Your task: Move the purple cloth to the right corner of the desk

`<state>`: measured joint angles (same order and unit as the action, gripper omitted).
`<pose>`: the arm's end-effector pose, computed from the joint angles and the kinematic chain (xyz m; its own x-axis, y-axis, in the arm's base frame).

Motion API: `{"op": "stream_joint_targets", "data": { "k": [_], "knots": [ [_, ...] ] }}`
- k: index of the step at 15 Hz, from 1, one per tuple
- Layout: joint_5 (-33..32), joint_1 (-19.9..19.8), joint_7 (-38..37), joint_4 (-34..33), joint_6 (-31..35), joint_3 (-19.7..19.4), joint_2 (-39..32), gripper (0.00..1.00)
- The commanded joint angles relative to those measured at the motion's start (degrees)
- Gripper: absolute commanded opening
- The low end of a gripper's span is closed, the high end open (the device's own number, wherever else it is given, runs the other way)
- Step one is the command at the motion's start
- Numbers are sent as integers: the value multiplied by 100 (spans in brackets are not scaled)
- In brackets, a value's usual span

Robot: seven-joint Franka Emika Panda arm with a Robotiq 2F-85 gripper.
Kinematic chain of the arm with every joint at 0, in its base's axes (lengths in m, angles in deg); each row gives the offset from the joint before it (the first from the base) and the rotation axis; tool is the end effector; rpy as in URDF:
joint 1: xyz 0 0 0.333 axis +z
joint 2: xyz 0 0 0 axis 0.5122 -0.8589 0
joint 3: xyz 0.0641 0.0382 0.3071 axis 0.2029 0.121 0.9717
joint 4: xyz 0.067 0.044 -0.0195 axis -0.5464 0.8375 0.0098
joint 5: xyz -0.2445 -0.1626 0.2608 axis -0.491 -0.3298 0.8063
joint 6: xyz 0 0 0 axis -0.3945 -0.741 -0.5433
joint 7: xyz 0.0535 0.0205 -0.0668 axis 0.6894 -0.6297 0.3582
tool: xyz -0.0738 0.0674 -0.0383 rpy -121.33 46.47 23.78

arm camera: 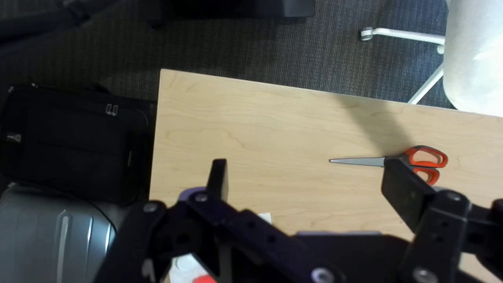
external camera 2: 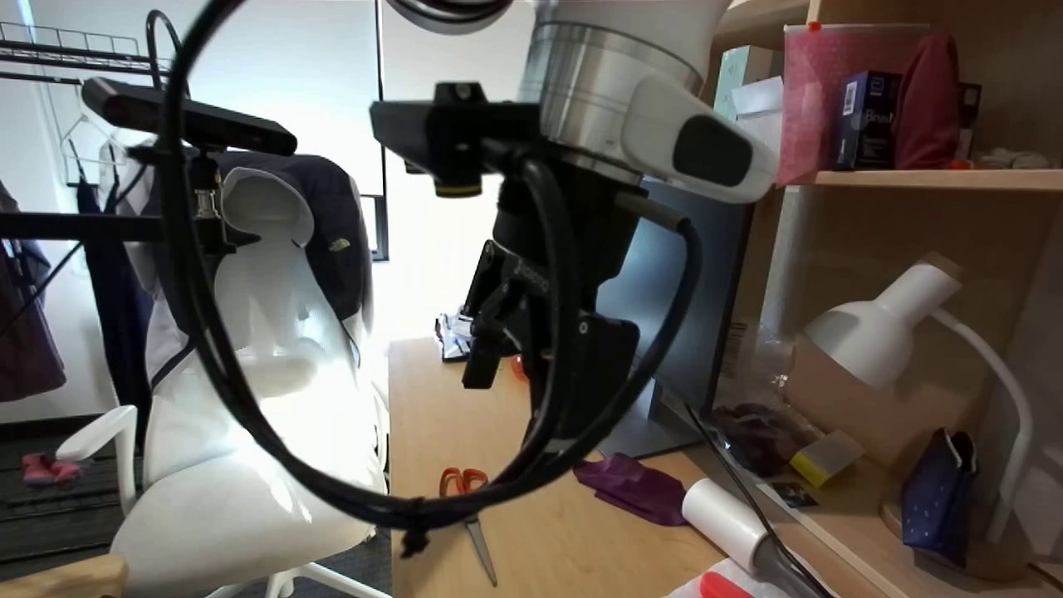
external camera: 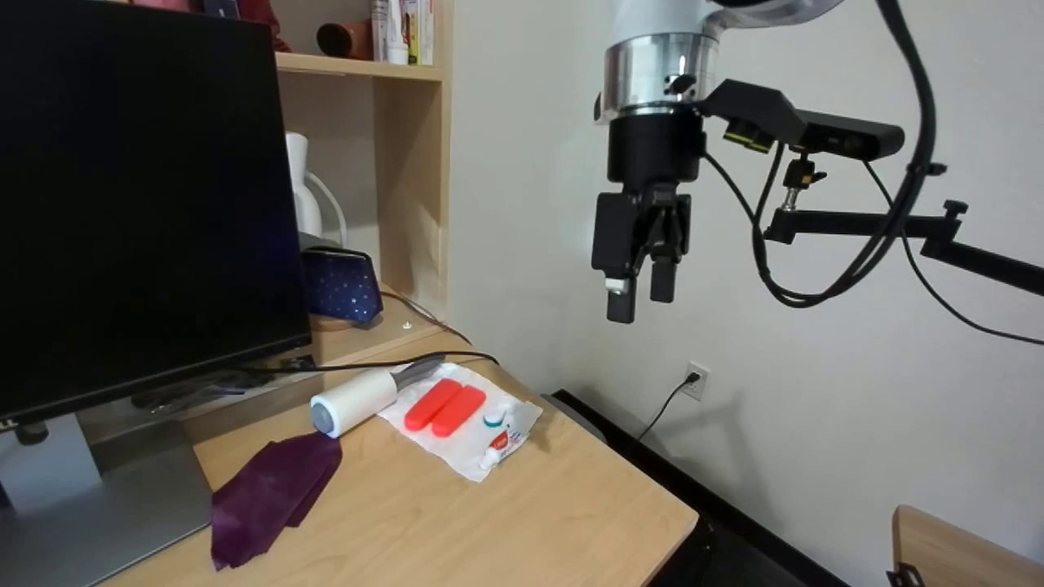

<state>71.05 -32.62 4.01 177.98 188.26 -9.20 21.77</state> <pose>0.4692 -0.0649 0.4135 0.9776 -0.0401 -0.2065 -0.0669 -0.9900 -0.1243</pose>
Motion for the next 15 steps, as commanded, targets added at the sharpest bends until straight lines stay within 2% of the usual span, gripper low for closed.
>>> {"op": "stream_joint_targets", "data": {
  "k": [1, 4, 6, 9, 10, 15],
  "knots": [
    [-122, 133, 686, -695, -149, 251, -690, 100],
    [-73, 276, 756, -1077, 261, 510, -1254, 100],
    [-104, 346, 567, -1267, 792, 659, -1639, 100],
    [-26, 390, 323, -1679, 1069, 807, -2217, 100],
    [-48, 339, 454, -1308, 1022, 805, -1829, 100],
    [-49, 333, 442, -1393, 1031, 826, -1958, 100]
  ]
}}
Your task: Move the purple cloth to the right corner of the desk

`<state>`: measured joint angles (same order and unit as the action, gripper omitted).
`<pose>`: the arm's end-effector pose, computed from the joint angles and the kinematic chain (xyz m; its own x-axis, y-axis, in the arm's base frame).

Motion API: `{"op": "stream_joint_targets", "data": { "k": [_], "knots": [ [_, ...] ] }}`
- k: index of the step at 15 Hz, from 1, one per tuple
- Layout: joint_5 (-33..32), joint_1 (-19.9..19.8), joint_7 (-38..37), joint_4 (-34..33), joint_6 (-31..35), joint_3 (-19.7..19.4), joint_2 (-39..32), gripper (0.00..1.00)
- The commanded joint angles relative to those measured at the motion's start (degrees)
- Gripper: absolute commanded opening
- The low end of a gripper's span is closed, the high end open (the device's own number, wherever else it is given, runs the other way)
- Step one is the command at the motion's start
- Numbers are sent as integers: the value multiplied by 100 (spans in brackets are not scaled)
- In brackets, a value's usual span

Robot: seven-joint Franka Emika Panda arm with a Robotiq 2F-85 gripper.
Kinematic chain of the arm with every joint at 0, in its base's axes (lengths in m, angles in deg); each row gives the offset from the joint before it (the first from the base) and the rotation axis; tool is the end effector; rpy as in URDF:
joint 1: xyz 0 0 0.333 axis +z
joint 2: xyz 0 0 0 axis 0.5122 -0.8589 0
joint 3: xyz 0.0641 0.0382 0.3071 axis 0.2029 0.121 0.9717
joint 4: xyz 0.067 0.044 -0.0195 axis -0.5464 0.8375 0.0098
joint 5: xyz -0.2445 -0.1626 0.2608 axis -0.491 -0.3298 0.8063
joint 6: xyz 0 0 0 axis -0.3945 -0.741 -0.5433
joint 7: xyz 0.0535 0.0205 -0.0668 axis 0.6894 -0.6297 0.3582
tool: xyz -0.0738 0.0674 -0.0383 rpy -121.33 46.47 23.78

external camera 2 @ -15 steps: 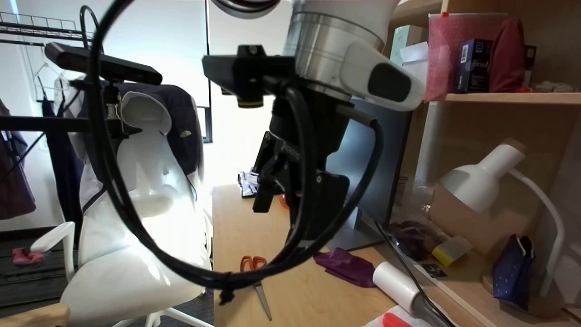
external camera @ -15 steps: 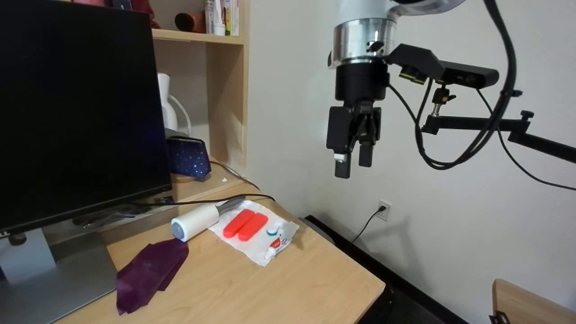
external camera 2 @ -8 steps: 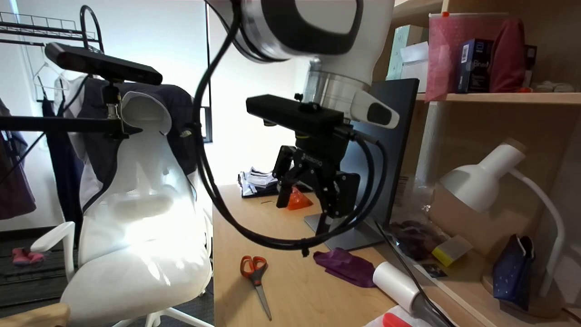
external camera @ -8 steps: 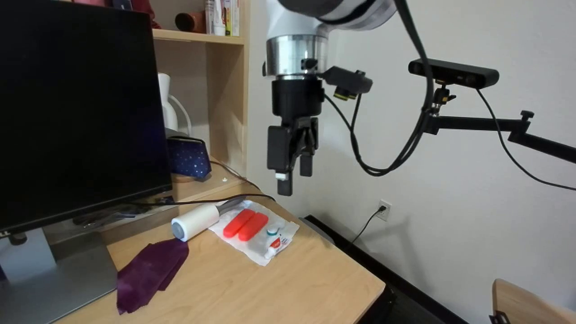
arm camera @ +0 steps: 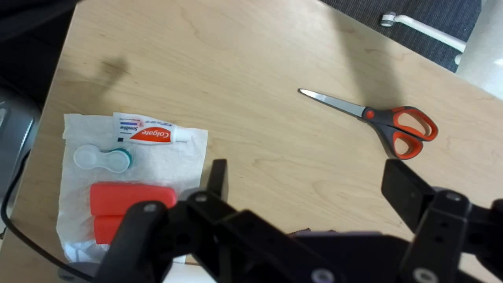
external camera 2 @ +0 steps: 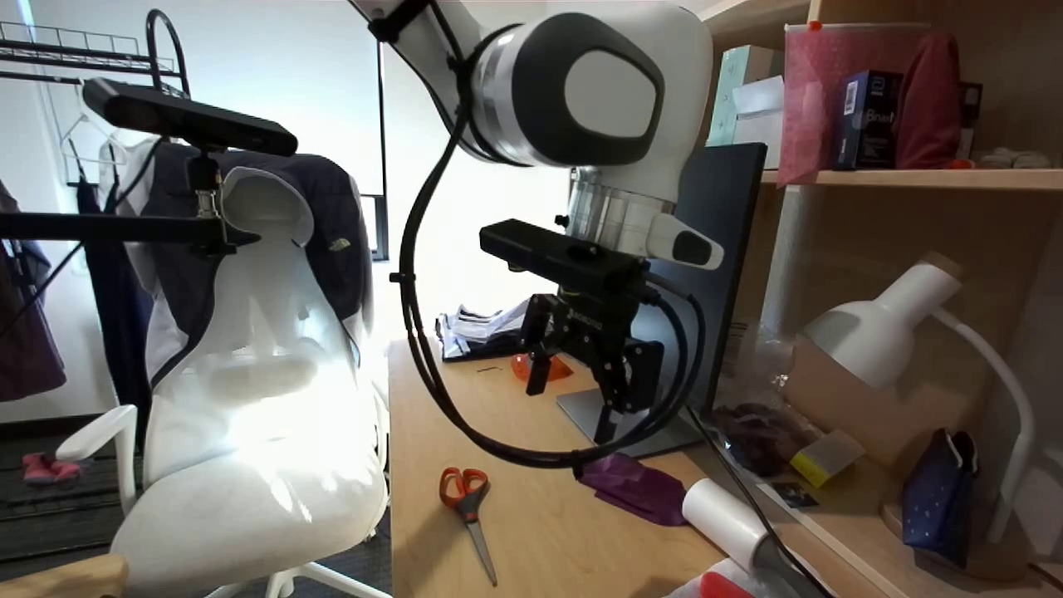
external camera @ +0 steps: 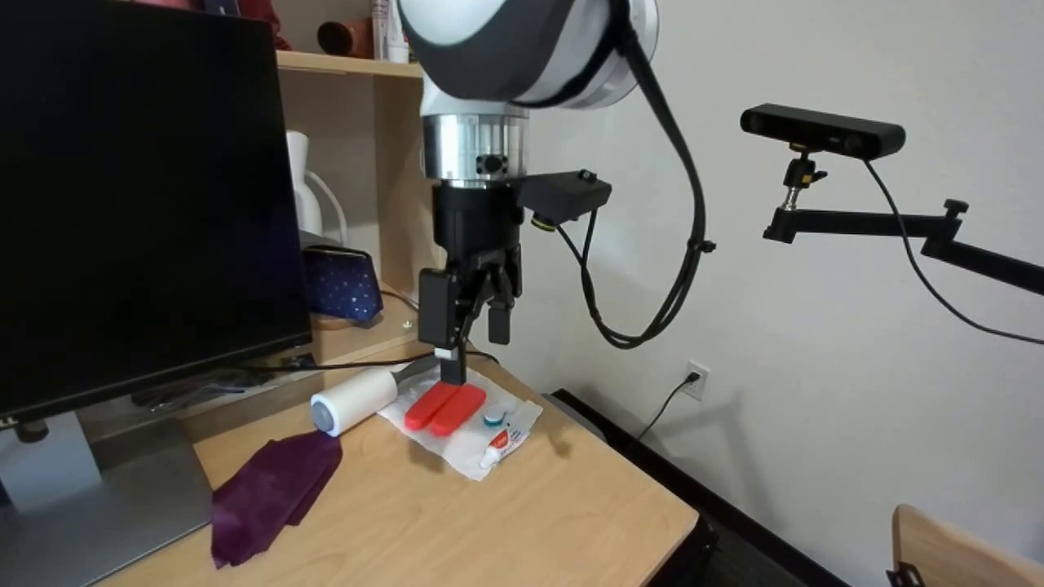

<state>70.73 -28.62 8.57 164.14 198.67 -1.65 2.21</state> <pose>0.5751 0.0338 0.3515 0.9684 0.2181 -0.1212 0.2067 -0.9733 -0.1002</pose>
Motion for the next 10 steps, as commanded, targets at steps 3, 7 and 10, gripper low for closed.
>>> {"op": "stream_joint_targets", "data": {
  "k": [3, 7, 10],
  "knots": [
    [27, -28, -27, 11, 426, 111, -169, 100],
    [343, -34, 186, -7, 1727, 310, -676, 100],
    [281, -23, 218, -251, 2354, 489, -1248, 100]
  ]
}}
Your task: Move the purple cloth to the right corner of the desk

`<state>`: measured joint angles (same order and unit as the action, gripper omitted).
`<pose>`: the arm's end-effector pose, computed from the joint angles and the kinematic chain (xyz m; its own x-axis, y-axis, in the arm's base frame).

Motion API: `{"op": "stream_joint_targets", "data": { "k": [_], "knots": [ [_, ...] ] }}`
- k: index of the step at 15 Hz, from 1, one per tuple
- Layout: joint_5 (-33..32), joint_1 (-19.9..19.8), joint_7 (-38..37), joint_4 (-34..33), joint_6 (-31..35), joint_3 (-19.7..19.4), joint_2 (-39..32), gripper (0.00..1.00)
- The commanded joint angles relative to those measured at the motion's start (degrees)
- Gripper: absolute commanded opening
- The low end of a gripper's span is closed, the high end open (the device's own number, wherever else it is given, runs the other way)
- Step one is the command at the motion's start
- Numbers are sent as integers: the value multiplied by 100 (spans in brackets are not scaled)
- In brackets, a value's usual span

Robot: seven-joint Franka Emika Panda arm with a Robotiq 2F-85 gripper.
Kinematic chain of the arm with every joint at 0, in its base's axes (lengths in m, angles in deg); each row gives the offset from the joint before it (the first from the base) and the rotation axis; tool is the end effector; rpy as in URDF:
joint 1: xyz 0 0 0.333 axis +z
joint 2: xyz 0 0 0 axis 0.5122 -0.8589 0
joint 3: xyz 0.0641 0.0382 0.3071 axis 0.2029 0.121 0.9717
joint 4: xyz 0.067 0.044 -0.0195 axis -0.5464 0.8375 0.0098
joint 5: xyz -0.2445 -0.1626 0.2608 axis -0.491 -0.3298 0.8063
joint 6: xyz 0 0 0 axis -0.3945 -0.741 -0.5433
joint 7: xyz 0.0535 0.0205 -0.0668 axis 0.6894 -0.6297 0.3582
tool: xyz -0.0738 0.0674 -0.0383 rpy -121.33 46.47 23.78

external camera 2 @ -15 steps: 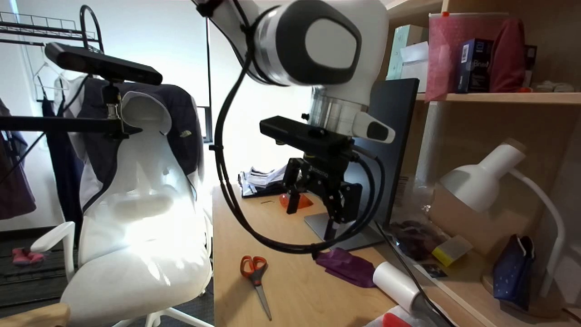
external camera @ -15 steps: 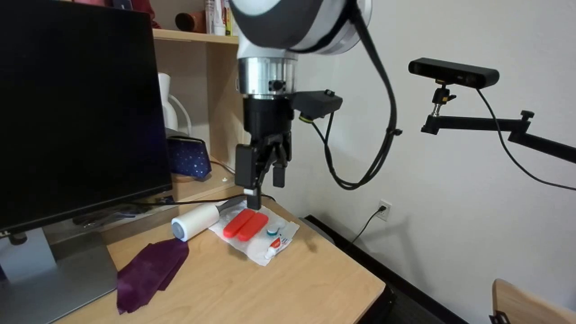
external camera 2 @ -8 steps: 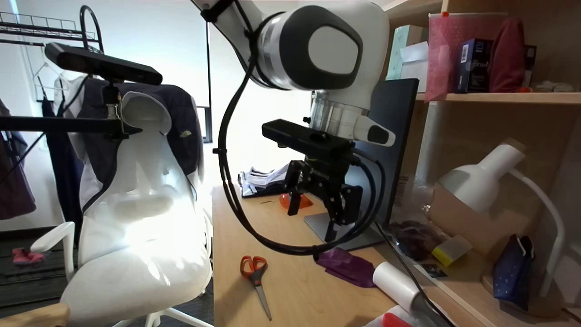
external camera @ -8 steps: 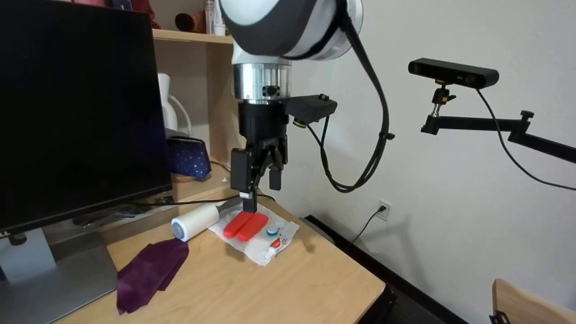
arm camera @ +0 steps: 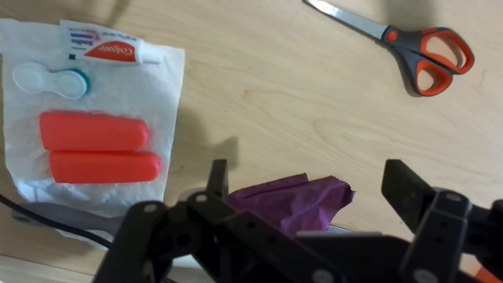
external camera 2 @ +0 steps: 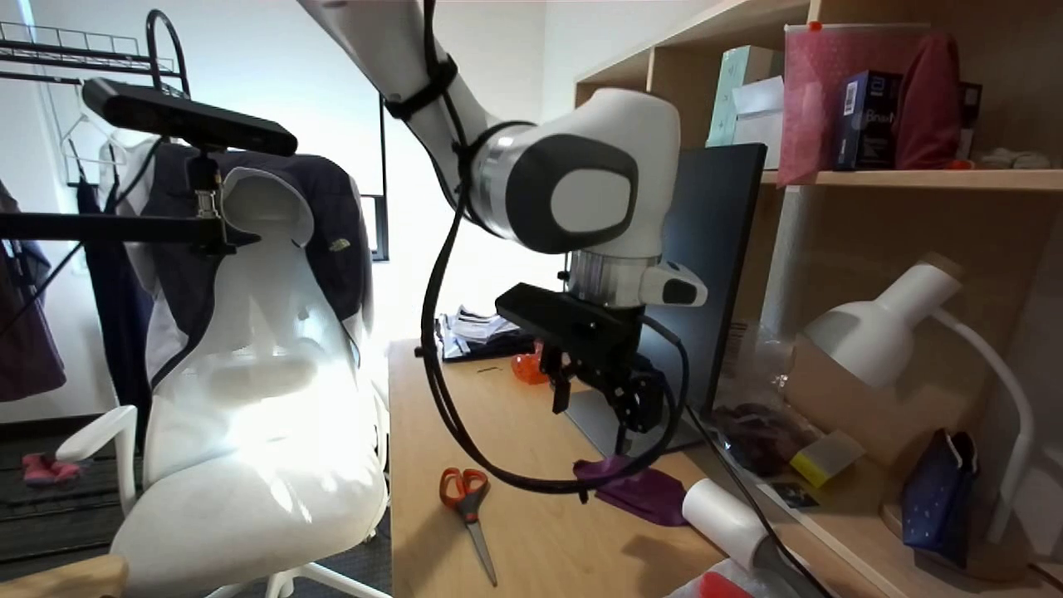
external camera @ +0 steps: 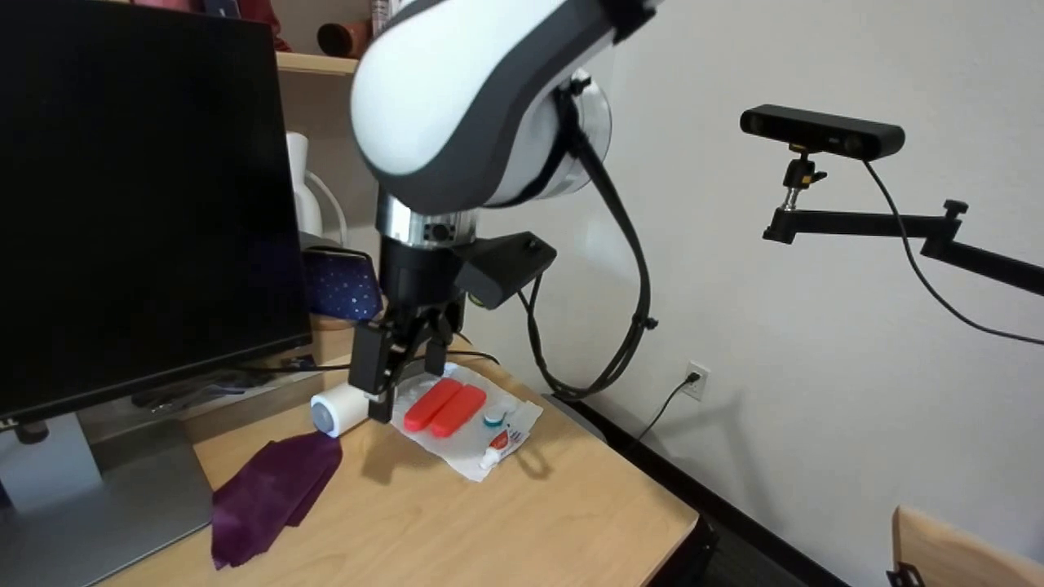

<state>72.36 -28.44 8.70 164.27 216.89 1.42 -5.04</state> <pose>0.6062 0.0653 0.3021 0.9710 0.2296 0.0674 0.2352 -0.9675 -0.0929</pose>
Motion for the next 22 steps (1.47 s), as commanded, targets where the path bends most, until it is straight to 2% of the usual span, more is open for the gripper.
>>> {"op": "stream_joint_targets", "data": {
  "k": [1, 4, 7, 9, 10, 14, 18, 22],
  "knots": [
    [-74, 18, 146, -354, 747, 194, -709, 100],
    [-316, 108, 114, -767, 964, 277, -1235, 100],
    [-667, 239, 166, -1259, 853, 287, -1674, 100],
    [-559, 72, 382, -1281, 670, 464, -1665, 100],
    [-595, 185, 91, -1118, 841, 370, -1597, 100],
    [-592, 133, 248, -1238, 886, 425, -1720, 100],
    [-745, 211, 429, -1815, 898, 452, -2245, 100],
    [-1163, 419, 440, -2392, 965, 334, -2789, 100]
  ]
}}
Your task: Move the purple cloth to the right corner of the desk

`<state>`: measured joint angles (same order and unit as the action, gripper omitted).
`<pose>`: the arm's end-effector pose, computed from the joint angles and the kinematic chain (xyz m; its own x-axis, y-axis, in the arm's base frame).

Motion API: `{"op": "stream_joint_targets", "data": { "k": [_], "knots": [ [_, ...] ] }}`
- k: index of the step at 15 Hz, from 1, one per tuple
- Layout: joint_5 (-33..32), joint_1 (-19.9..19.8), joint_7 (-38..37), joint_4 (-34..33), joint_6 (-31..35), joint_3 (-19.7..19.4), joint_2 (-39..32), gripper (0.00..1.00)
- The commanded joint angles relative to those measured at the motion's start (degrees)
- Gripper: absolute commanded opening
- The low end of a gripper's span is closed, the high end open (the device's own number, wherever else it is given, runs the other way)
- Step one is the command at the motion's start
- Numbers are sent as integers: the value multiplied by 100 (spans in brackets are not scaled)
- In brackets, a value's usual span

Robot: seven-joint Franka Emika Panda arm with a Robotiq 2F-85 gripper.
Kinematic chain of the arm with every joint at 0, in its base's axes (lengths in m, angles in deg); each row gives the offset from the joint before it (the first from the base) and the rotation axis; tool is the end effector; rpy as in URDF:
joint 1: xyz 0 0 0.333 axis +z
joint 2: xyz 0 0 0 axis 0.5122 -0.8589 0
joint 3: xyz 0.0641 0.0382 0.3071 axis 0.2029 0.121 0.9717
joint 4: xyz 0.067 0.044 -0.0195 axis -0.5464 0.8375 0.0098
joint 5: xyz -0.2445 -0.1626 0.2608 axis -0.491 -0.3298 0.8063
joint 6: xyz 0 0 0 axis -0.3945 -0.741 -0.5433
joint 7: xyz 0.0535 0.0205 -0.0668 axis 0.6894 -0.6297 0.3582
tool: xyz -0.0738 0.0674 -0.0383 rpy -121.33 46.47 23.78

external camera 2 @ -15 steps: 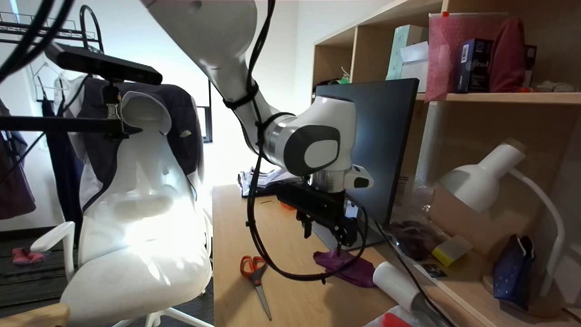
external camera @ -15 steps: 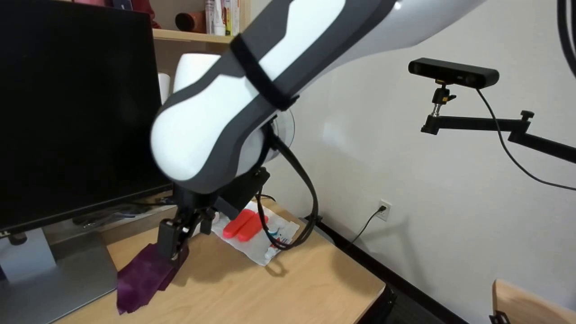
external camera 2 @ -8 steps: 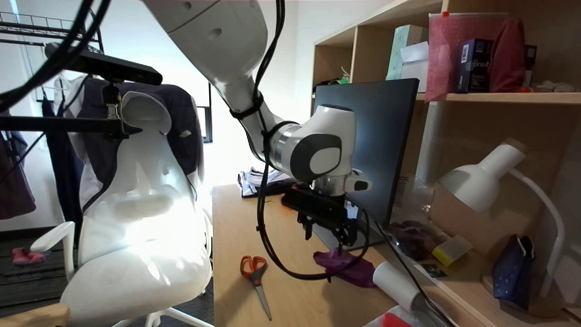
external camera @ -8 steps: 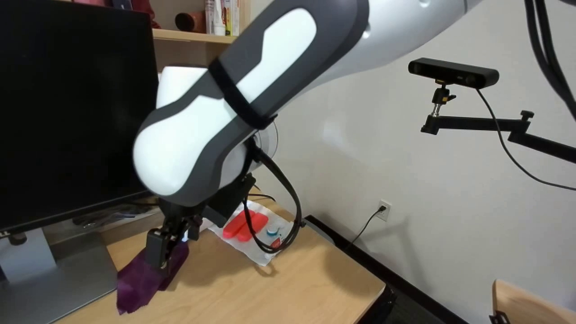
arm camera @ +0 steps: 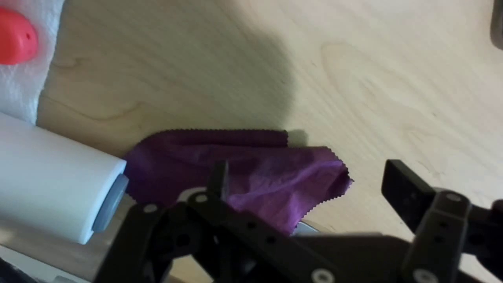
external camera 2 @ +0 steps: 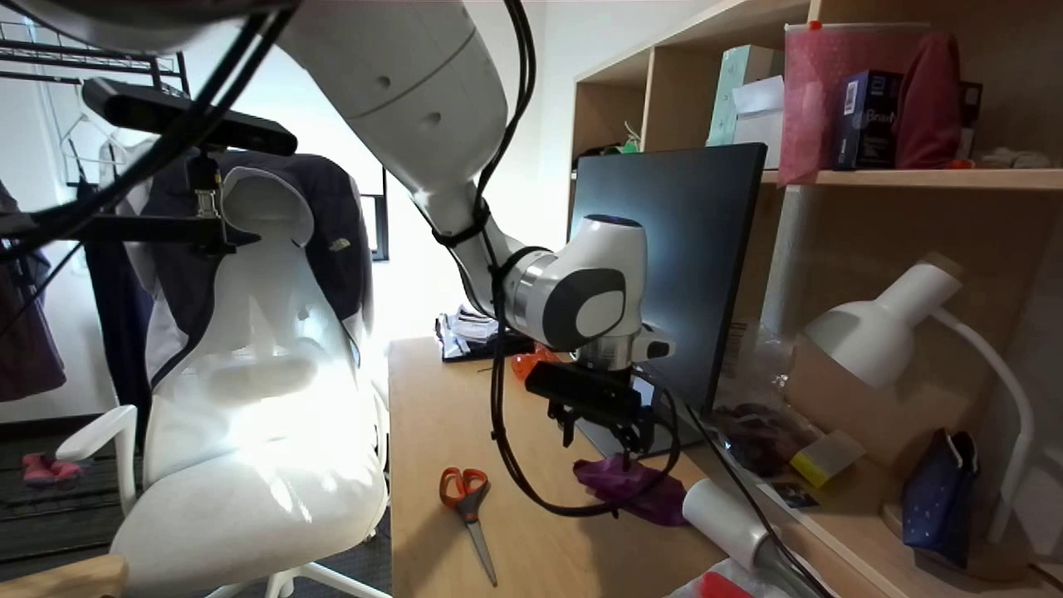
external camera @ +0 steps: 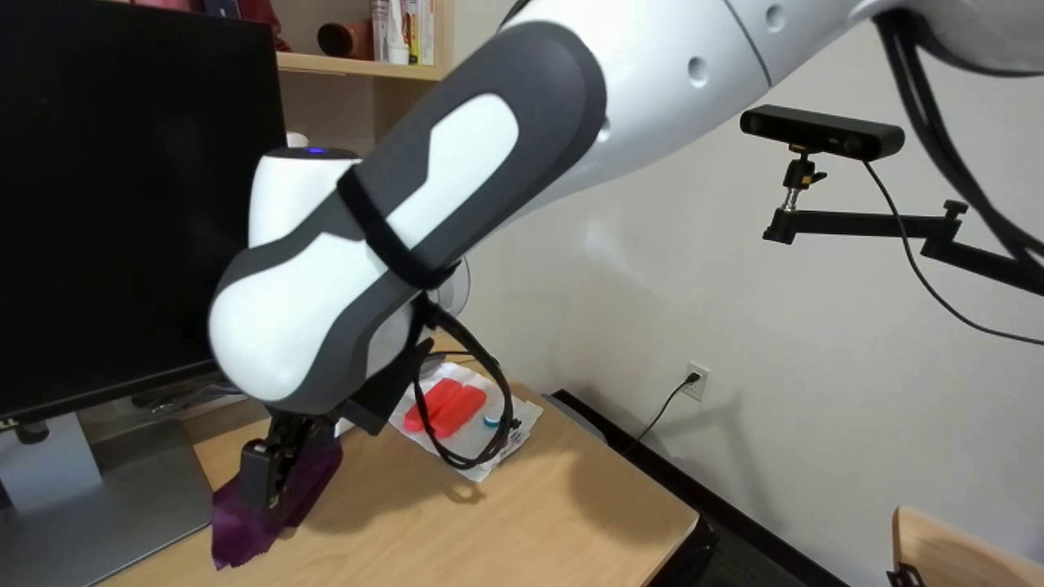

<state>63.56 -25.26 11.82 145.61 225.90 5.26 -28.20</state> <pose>0.6781 0.1479 0.1946 0.8748 0.4616 0.1472 0.4698 -0.8824 -0.0247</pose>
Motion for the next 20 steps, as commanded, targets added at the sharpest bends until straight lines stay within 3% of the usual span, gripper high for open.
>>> {"op": "stream_joint_targets", "data": {
  "k": [1, 7, 11, 20],
  "knots": [
    [-366, 145, 70, -639, 27, -82, -568, 100],
    [-904, 314, 138, -1216, 214, -265, -1033, 100],
    [-826, 173, 429, -1448, 81, -34, -1201, 100],
    [-814, 153, 709, -1636, -141, 36, -1328, 100]
  ]
}}
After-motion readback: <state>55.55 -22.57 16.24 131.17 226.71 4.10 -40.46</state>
